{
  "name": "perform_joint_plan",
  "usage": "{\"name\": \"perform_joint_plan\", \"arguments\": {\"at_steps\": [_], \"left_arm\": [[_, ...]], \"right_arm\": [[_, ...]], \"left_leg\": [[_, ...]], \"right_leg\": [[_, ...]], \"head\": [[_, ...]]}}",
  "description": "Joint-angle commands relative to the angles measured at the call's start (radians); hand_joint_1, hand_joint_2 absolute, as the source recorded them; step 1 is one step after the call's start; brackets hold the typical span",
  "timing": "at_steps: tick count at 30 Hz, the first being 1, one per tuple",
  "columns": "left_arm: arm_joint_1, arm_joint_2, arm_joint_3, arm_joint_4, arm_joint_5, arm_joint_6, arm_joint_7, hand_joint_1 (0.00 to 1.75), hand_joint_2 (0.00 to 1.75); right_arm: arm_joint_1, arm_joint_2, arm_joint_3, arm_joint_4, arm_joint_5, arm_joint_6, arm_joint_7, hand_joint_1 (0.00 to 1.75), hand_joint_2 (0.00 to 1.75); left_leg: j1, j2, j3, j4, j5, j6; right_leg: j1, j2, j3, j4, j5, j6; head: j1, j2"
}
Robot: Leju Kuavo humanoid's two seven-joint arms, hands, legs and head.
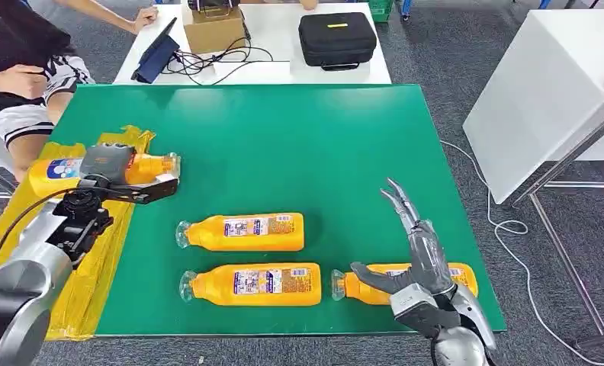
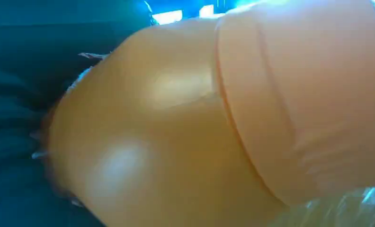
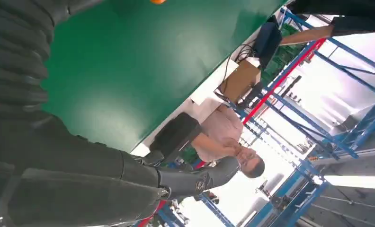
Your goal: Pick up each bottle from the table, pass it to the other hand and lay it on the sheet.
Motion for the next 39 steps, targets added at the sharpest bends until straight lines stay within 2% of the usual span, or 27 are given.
{"name": "perform_joint_plan", "arguments": {"at_steps": [1, 2, 3, 4, 5, 9, 11, 15, 21, 22, 23, 25, 28, 35, 36, 38, 39], "left_arm": [[-0.050, 0.007, 0.049, 0.131, 0.011, -0.099, 0.002, 1.75, 1.75], [-0.048, 0.008, 0.041, 0.131, -0.004, -0.121, 0.011, 1.75, 1.75], [-0.048, 0.017, -0.004, 0.135, -0.027, -0.162, 0.040, 1.50, 1.75], [-0.049, 0.016, -0.007, 0.142, -0.027, -0.190, 0.041, 0.09, 1.75], [-0.048, 0.015, -0.017, 0.145, -0.027, -0.211, 0.041, 0.00, 1.75], [-0.039, -0.008, 0.026, 0.141, -0.021, -0.254, 0.028, 0.00, 1.75], [-0.035, -0.013, 0.033, 0.140, -0.020, -0.253, 0.025, 0.00, 1.75], [-0.035, -0.018, 0.040, 0.136, -0.024, -0.247, 0.020, 0.00, 1.75], [-0.049, -0.032, 0.073, 0.132, 0.000, -0.235, -0.024, 0.00, 1.75], [-0.050, -0.038, 0.097, 0.126, 0.026, -0.209, -0.061, 0.00, 1.75], [-0.053, -0.046, 0.127, 0.118, 0.058, -0.176, -0.099, 0.00, 0.00], [-0.062, -0.072, 0.213, 0.084, 0.154, -0.104, -0.180, 0.00, 0.00], [-0.068, -0.086, 0.277, 0.007, 0.261, -0.099, -0.293, 0.00, 0.00], [-0.058, -0.079, 0.285, -0.035, 0.294, -0.117, -0.324, 0.00, 0.00], [-0.054, -0.081, 0.298, -0.049, 0.332, -0.110, -0.365, 0.00, 0.00], [-0.044, -0.078, 0.308, -0.108, 0.421, -0.162, -0.460, 0.00, 0.00], [-0.029, -0.069, 0.324, -0.162, 0.519, -0.258, -0.545, 0.00, 0.00]], "right_arm": [[-0.037, 0.017, 0.004, 0.074, 0.012, 0.012, 0.004, 0.00, 1.75], [-0.047, 0.018, 0.005, 0.080, 0.015, 0.016, 0.007, 0.00, 1.75], [-0.058, 0.020, 0.007, 0.089, 0.018, 0.020, 0.010, 0.00, 1.75], [-0.066, 0.025, 0.006, 0.099, 0.019, 0.022, 0.011, 0.00, 1.75], [-0.070, 0.029, 0.005, 0.105, 0.020, 0.022, 0.012, 0.00, 1.75], [-0.064, 0.033, 0.000, 0.095, 0.037, 0.021, 0.019, 0.00, 1.75], [-0.058, 0.031, -0.001, 0.090, 0.039, 0.021, 0.020, 0.00, 1.75], [-0.061, 0.030, 0.003, 0.089, 0.042, 0.025, 0.025, 0.00, 1.75], [-0.066, 0.017, 0.002, 0.086, 0.043, 0.027, 0.034, 0.00, 1.75], [-0.065, 0.017, 0.001, 0.084, 0.042, 0.026, 0.037, 0.00, 1.75], [-0.059, 0.015, -0.001, 0.076, 0.044, 0.023, 0.043, 0.00, 1.75], [-0.032, 0.006, -0.006, 0.049, 0.054, 0.013, 0.057, 0.00, 1.75], [0.001, -0.003, -0.016, 0.025, 0.060, 0.006, 0.059, 0.00, 1.75], [0.001, -0.004, -0.020, 0.032, 0.061, 0.004, 0.058, 0.00, 1.75], [0.000, -0.005, -0.020, 0.033, 0.061, 0.003, 0.058, 0.00, 1.75], [-0.003, -0.006, -0.024, 0.039, 0.062, 0.001, 0.057, 0.00, 1.75], [-0.005, -0.008, -0.023, 0.045, 0.048, 0.023, 0.051, 0.00, 1.75]], "left_leg": [[0.001, 0.001, 0.006, 0.000, -0.003, -0.001], [0.001, 0.001, 0.003, 0.000, -0.001, -0.001], [0.001, 0.001, 0.005, 0.000, -0.002, -0.001], [0.001, 0.002, 0.008, 0.000, -0.003, -0.001], [0.000, 0.002, 0.005, 0.000, -0.002, -0.001], [0.000, 0.001, 0.005, -0.001, -0.002, -0.001], [0.001, 0.000, 0.009, -0.001, -0.003, -0.002], [0.000, -0.001, 0.003, -0.001, -0.001, -0.001], [0.000, -0.002, 0.003, 0.000, -0.001, -0.001], [0.001, -0.002, 0.006, 0.000, -0.003, -0.001], [0.000, -0.002, 0.004, 0.000, -0.002, -0.001], [0.001, -0.002, 0.005, 0.000, -0.002, -0.001], [0.001, -0.006, 0.002, 0.001, -0.001, 0.000], [0.000, -0.002, 0.006, 0.000, -0.003, -0.001], [0.000, -0.002, 0.003, 0.000, -0.001, -0.001], [0.001, -0.003, 0.012, 0.000, -0.005, -0.002], [0.000, -0.002, 0.010, 0.000, -0.004, -0.001]], "right_leg": [[0.001, 0.000, 0.006, -0.001, -0.002, 0.000], [0.001, 0.000, 0.004, -0.001, -0.001, 0.000], [0.001, 0.000, 0.005, -0.001, -0.002, 0.000], [0.001, 0.001, 0.008, -0.001, -0.002, 0.000], [0.000, 0.001, 0.005, -0.001, -0.001, 0.000], [0.000, 0.000, 0.005, -0.001, -0.001, 0.000], [0.001, -0.002, 0.010, -0.002, -0.003, 0.000], [0.000, -0.001, 0.004, -0.001, -0.001, 0.000], [0.000, -0.002, 0.004, -0.001, -0.001, 0.000], [0.001, -0.003, 0.008, -0.001, -0.003, 0.000], [0.000, -0.002, 0.005, -0.001, -0.002, 0.000], [0.001, -0.003, 0.006, -0.001, -0.002, 0.001], [0.001, -0.006, 0.004, 0.000, -0.002, 0.000], [0.001, -0.003, 0.007, -0.001, -0.003, 0.001], [0.000, -0.002, 0.003, -0.001, -0.001, 0.000], [0.001, -0.005, 0.013, -0.001, -0.005, 0.001], [0.001, -0.004, 0.011, -0.001, -0.005, 0.001]], "head": [[0.000, 0.000], [0.000, 0.000], [0.000, 0.000], [0.000, 0.000], [0.000, 0.000], [0.000, 0.000], [0.000, 0.000], [0.000, 0.000], [0.000, 0.000], [0.000, 0.000], [0.000, 0.000], [0.000, 0.000], [0.000, 0.000], [0.000, 0.000], [0.000, 0.000], [-0.001, 0.000], [0.000, 0.000]]}}
